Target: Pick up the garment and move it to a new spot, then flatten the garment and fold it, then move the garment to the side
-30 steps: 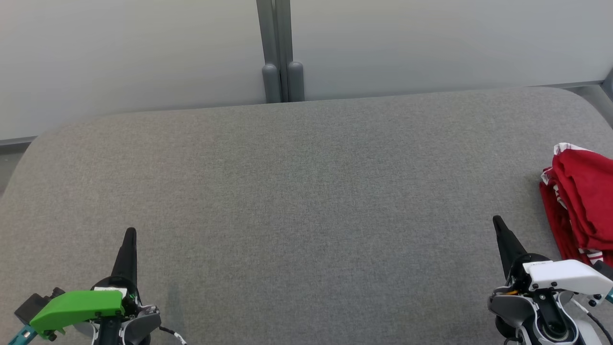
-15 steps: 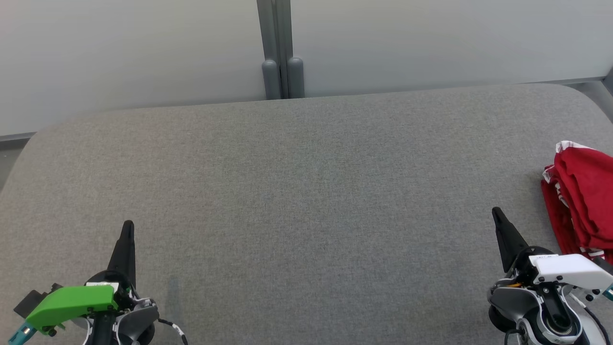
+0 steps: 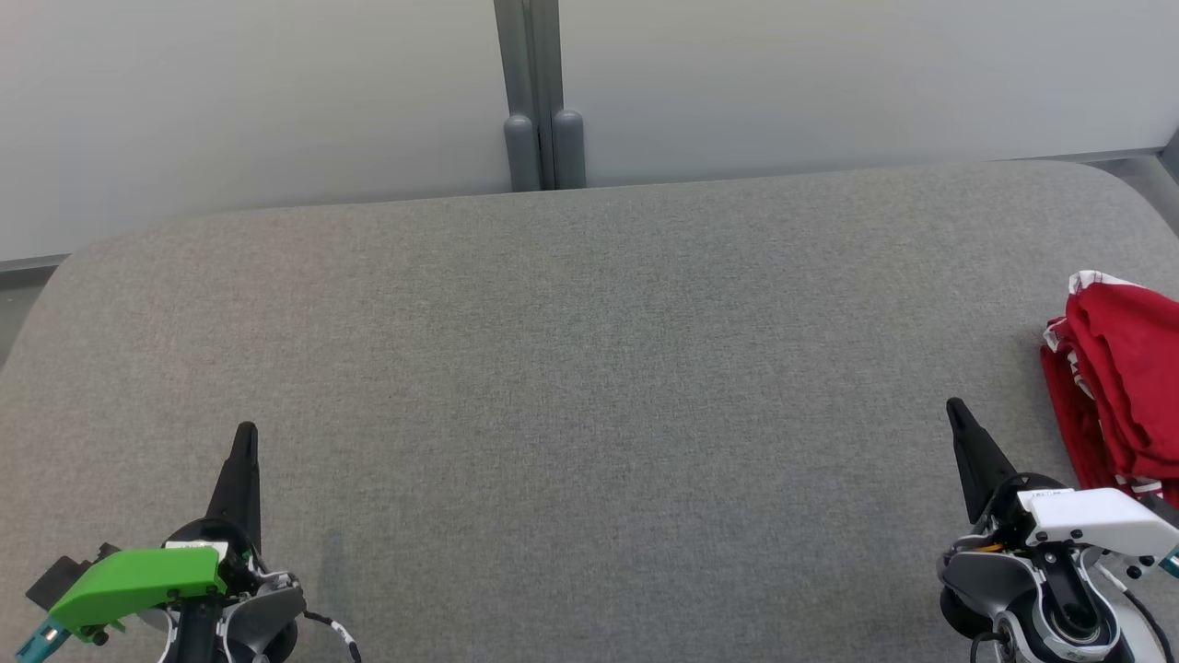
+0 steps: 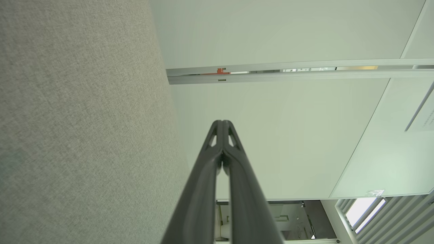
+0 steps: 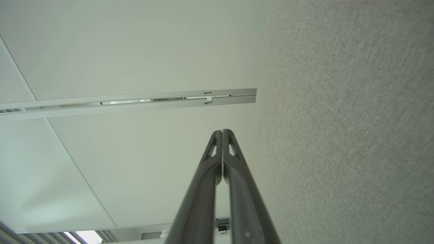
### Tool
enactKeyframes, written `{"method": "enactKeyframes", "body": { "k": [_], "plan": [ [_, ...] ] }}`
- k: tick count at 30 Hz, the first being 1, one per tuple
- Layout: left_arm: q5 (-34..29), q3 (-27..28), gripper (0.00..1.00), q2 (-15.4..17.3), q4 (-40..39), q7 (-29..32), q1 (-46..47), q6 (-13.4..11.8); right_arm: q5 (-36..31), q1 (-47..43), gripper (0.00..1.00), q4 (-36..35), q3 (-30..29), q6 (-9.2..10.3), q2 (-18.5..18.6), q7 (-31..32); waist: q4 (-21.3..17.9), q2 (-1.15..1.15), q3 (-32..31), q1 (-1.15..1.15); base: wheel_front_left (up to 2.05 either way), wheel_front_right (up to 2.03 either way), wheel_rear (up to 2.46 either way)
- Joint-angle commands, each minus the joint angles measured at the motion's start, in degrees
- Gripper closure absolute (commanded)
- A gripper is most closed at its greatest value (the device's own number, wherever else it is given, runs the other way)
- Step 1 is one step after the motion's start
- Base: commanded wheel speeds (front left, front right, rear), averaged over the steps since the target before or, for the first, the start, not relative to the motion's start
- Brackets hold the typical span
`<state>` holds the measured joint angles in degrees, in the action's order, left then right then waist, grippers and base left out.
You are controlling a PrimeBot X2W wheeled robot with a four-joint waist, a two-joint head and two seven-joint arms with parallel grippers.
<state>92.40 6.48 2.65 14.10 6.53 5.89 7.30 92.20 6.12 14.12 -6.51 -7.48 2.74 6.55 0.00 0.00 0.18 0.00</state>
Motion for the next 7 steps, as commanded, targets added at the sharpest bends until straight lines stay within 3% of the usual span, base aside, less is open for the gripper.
{"method": "enactKeyframes", "body": {
  "k": [1,7],
  "plan": [
    [0.06,0.15,1.00,0.41,-0.10,0.18,0.77,0.35,0.39,0.28,1.00,-0.29,-0.08,-0.02,0.26,0.19,0.00,0.00,0.00,0.00,0.00,0.00,0.00],
    [0.06,0.15,1.00,0.41,-0.10,0.18,0.77,0.35,0.39,0.28,1.00,-0.29,-0.08,-0.02,0.26,0.17,0.00,0.00,0.00,0.00,0.00,0.00,0.00]
  ]
}}
